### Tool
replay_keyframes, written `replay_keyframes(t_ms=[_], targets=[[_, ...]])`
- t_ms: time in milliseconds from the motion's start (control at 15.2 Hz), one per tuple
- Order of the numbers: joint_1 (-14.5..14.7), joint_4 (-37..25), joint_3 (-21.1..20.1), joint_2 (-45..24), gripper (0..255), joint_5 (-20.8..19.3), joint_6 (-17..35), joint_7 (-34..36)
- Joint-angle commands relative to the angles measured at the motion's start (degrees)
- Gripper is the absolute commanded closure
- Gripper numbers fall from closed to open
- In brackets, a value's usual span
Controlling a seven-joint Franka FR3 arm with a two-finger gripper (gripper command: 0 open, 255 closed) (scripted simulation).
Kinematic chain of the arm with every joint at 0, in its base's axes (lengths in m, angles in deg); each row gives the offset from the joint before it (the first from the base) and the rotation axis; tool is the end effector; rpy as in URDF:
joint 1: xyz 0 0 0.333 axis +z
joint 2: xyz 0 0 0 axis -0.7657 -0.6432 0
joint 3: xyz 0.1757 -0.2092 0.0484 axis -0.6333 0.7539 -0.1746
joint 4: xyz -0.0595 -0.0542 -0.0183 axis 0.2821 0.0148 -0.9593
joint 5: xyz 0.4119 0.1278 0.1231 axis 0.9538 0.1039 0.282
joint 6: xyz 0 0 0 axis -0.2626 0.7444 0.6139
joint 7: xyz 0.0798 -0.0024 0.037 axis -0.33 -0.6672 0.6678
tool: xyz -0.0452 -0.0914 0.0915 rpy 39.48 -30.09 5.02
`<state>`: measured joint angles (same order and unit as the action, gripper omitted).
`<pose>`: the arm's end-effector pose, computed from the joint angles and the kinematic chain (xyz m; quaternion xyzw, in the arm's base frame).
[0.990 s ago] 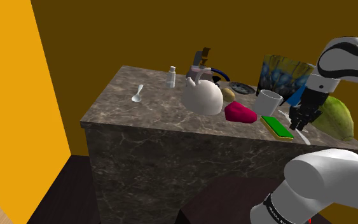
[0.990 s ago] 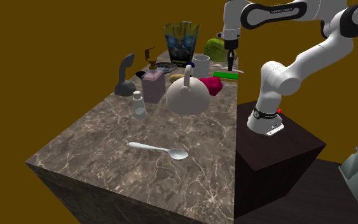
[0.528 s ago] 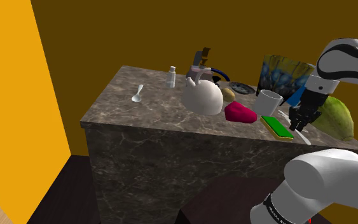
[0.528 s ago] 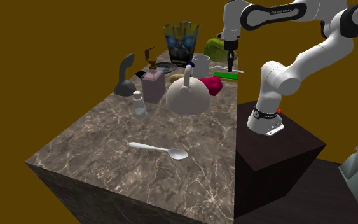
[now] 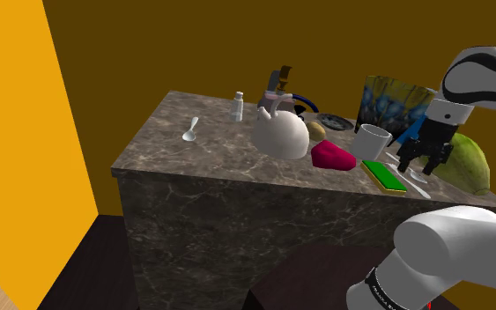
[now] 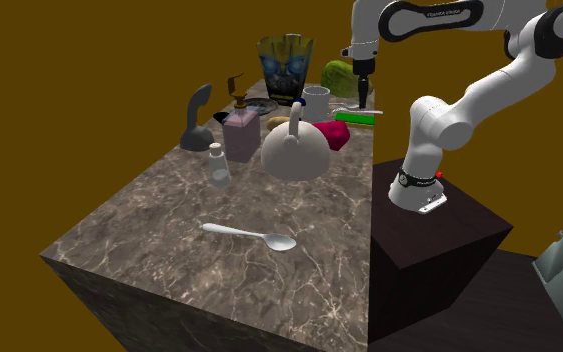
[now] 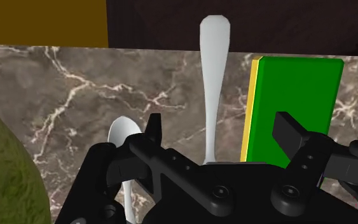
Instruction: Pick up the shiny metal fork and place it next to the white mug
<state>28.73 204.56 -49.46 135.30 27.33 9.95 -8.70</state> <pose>0.2169 -0.2864 0.4245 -0.9536 0.2923 0.0678 0.0267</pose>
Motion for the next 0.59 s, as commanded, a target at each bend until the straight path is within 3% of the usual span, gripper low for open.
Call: replay_keyframes(t_ms=[0,528], targets=[[0.8,-3.9,-1.0,-1.1,0,1.2,-2.7,-0.2],[1.1,-5.6,-1.4,-1.7,0,1.7,-3.9,-0.3]])
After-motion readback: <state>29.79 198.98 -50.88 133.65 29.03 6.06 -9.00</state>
